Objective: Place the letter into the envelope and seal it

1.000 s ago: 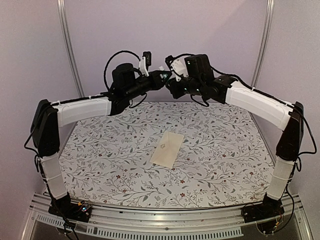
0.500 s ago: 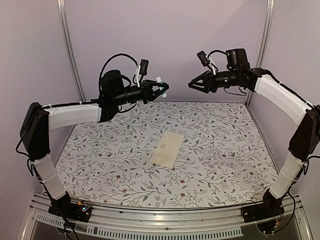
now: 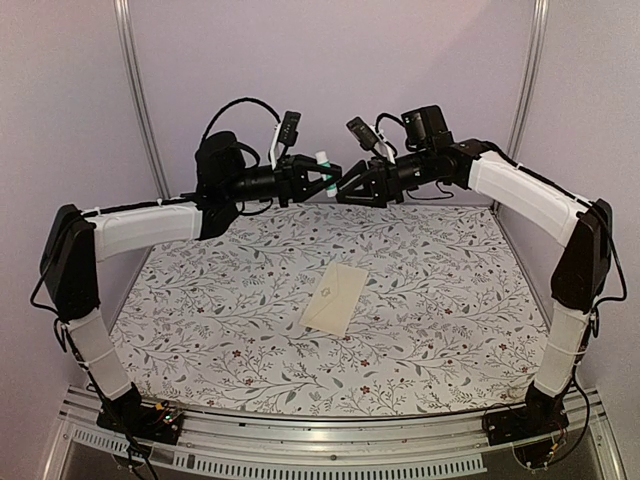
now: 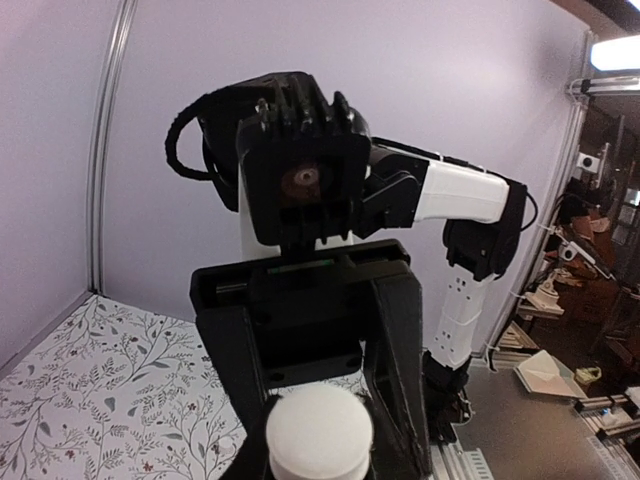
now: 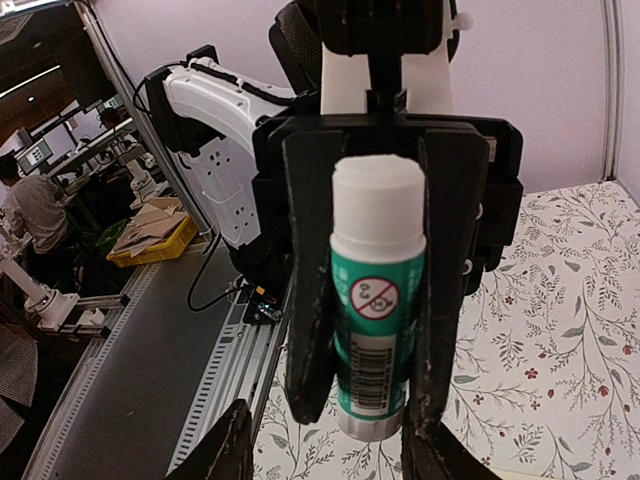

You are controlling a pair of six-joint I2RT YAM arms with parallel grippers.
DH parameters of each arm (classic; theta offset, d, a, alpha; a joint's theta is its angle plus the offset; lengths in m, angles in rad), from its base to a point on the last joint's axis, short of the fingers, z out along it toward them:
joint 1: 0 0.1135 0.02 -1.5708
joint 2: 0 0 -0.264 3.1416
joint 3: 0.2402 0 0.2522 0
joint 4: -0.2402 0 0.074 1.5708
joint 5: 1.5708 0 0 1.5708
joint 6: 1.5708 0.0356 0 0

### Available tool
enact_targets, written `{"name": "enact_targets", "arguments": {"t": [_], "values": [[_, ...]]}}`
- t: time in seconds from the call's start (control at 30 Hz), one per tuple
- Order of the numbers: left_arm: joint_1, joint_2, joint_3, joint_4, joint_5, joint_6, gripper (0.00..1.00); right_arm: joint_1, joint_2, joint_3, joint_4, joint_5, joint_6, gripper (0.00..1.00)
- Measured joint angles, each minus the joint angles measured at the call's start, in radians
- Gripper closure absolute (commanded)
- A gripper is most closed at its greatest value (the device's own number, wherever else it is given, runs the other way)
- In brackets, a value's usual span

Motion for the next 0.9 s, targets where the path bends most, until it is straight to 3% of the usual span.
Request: {"name": "enact_targets", "arguments": {"t": [0.2,0.47,0.7,0.9], "values": [[-0.006,0.001,0.000,0.017,0.018,-0.024,1.00,0.005,0.000,-0.001,0.016,-0.017,0.028,0.66],[-0.008,0.001,-0.001,0.043,0.016,-0.037,1.00,0.007,0.000,-0.003,0.042,-0.014,0.059,0.73],[-0.009,0.001,-0.001,0.052,0.014,-0.042,1.00,0.008,0.000,-0.003,0.056,0.012,0.077,1.00],[-0.007,0.001,-0.008,0.013,-0.098,-0.022,1.00,0.008,0.000,0.000,0.064,0.126,0.092,1.00]]}}
